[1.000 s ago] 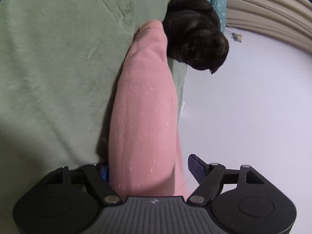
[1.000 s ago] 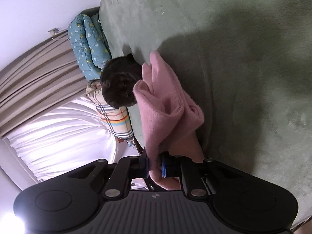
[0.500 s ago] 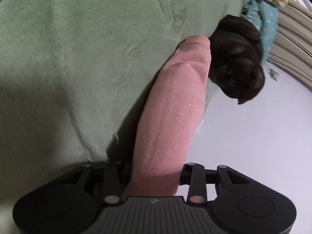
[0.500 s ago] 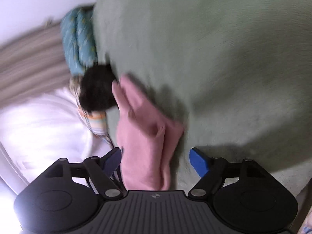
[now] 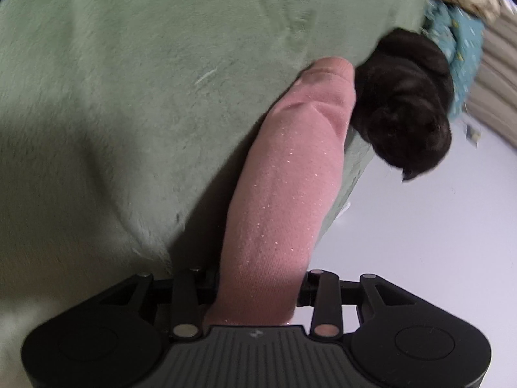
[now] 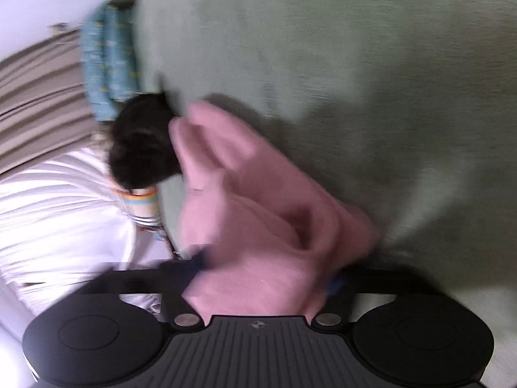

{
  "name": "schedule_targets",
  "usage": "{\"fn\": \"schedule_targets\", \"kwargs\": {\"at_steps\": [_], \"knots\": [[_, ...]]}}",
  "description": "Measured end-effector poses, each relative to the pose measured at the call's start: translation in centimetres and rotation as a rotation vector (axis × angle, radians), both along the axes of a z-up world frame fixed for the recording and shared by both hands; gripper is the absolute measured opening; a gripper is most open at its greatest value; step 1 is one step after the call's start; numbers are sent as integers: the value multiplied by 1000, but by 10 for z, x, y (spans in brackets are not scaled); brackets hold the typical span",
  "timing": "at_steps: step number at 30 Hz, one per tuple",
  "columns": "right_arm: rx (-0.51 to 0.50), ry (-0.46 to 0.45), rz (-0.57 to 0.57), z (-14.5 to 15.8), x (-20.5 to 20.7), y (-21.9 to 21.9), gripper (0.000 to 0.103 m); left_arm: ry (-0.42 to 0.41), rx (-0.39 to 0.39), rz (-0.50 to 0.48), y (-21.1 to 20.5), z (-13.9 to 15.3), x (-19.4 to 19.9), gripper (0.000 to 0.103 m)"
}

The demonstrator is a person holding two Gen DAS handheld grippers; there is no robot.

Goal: Fold clothes
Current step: 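Grasp the folded pink sweatshirt with both grippers and lift it off the bed, then carry the pink sweatshirt with both grippers toward the stack of folded clothes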

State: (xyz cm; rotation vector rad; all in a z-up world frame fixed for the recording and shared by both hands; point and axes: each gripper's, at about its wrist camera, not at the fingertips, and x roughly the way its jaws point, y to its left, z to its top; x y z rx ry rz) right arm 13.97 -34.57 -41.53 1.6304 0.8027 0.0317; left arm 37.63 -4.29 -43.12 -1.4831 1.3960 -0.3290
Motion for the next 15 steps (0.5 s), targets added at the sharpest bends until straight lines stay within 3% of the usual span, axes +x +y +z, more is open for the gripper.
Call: {"fn": "schedule_targets", "kwargs": {"at_steps": [3, 7, 9, 11, 14, 15], "knots": [[-55, -48, 4, 17, -18, -1, 12, -61, 12, -11, 0, 2, -8, 35], [-33, -89, 32, 37, -46, 0, 12, -167, 4, -70, 3, 14, -45, 34], [-114, -91, 90, 48, -52, 0, 12, -168, 1, -55, 7, 8, -64, 34], [-223, -120, 167, 71, -51, 9, 12, -164, -12, -25, 13, 7, -76, 33], [-364, -273, 280, 138, -35, 35, 12, -191, -63, 50, 31, 31, -89, 33], [-403, -327, 315, 160, -30, 44, 12, -230, -81, 74, 46, 54, -89, 33]]}}
